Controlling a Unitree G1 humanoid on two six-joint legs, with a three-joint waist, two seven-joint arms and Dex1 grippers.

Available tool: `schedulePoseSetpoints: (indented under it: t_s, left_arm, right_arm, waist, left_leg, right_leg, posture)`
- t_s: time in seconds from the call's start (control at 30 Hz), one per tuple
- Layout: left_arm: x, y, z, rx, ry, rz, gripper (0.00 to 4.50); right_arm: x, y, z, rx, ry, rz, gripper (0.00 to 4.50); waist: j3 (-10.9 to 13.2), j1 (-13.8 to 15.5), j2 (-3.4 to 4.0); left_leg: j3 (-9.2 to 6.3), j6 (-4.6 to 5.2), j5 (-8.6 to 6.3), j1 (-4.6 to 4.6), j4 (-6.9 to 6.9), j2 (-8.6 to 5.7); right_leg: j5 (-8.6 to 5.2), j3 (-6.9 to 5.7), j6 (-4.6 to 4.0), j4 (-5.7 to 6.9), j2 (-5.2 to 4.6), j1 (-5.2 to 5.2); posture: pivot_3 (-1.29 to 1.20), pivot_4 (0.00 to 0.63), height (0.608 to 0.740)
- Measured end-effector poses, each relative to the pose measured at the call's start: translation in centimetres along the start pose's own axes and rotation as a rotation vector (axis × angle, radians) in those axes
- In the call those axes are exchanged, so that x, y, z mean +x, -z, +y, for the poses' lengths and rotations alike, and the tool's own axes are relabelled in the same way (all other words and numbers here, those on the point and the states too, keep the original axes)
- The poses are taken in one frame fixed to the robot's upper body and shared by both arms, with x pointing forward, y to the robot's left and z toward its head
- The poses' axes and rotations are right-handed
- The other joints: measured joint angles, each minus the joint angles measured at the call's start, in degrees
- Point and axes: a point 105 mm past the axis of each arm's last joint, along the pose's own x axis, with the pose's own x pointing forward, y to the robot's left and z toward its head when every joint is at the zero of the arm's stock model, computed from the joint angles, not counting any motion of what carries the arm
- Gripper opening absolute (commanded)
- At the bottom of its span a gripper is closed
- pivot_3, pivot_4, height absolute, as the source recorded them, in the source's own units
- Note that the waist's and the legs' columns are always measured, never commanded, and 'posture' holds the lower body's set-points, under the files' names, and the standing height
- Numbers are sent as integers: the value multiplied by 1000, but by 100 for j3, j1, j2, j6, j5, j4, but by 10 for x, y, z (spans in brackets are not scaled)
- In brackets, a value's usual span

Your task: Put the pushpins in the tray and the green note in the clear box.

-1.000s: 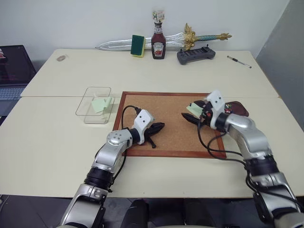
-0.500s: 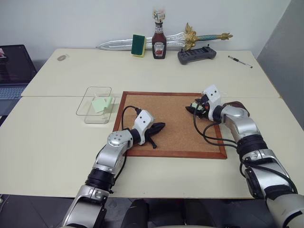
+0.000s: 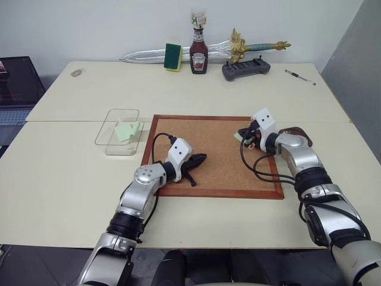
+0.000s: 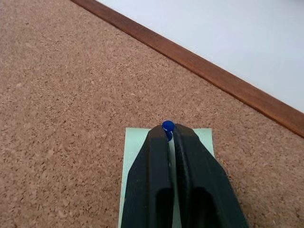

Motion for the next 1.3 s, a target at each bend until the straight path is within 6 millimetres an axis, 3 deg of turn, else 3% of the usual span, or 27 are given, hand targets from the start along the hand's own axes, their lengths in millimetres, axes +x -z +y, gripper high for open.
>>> schedulePoseSetpoints:
  t_s: [0.53, 0.73, 0.97, 1.1, 1.17, 1.3]
  left_arm:
    - [-2, 1, -2, 1, -3, -4, 0]
    - [-2, 2, -5, -7, 2, -1, 0]
    - [-2, 2, -9, -1, 7, -2, 0]
    - [-2, 2, -13, 0, 16, -6, 0]
    - [-2, 3, -14, 0, 18, -6, 0]
    - [-4, 4, -13, 2, 16, 0, 0]
  right_arm:
    - [-4, -8, 2, 10, -4, -47, 20]
    - [-8, -35, 3, -22, -5, -145, 20]
    - [-15, -31, 5, -5, -10, -145, 20]
    - [-37, -35, -16, 33, 69, -165, 20]
    - [-60, -35, -38, 63, 157, -178, 20]
    - [-90, -12, -61, 100, 277, -118, 20]
  waist:
    - [0, -21, 1]
    - [-3, -28, 5]
    - [-4, -26, 8]
    - [-5, 3, 10]
    - [-5, 23, 10]
    - [-11, 25, 19]
  left_leg:
    - [1, 0, 0, -2, -1, 0]
    - [0, 0, 0, -1, -1, -1]
    - [0, 0, 0, -2, -1, -2]
    - [0, 1, -1, -3, -2, -4]
    - [0, 2, -1, -2, -3, -4]
    - [5, 3, -2, 0, -6, -2]
  right_leg:
    - [0, 1, 0, 1, 0, -5]
    - [0, 0, 0, 0, -2, 0]
    - [0, 1, 0, 0, -3, -2]
    - [0, 1, 0, -1, -6, -1]
    - [0, 0, 0, -3, -6, 1]
    - [-1, 2, -1, -2, -5, 2]
  posture:
    - [0, 150, 740]
    - [0, 150, 740]
    - [0, 150, 740]
    - [0, 150, 740]
    - [0, 150, 740]
    - [0, 150, 740]
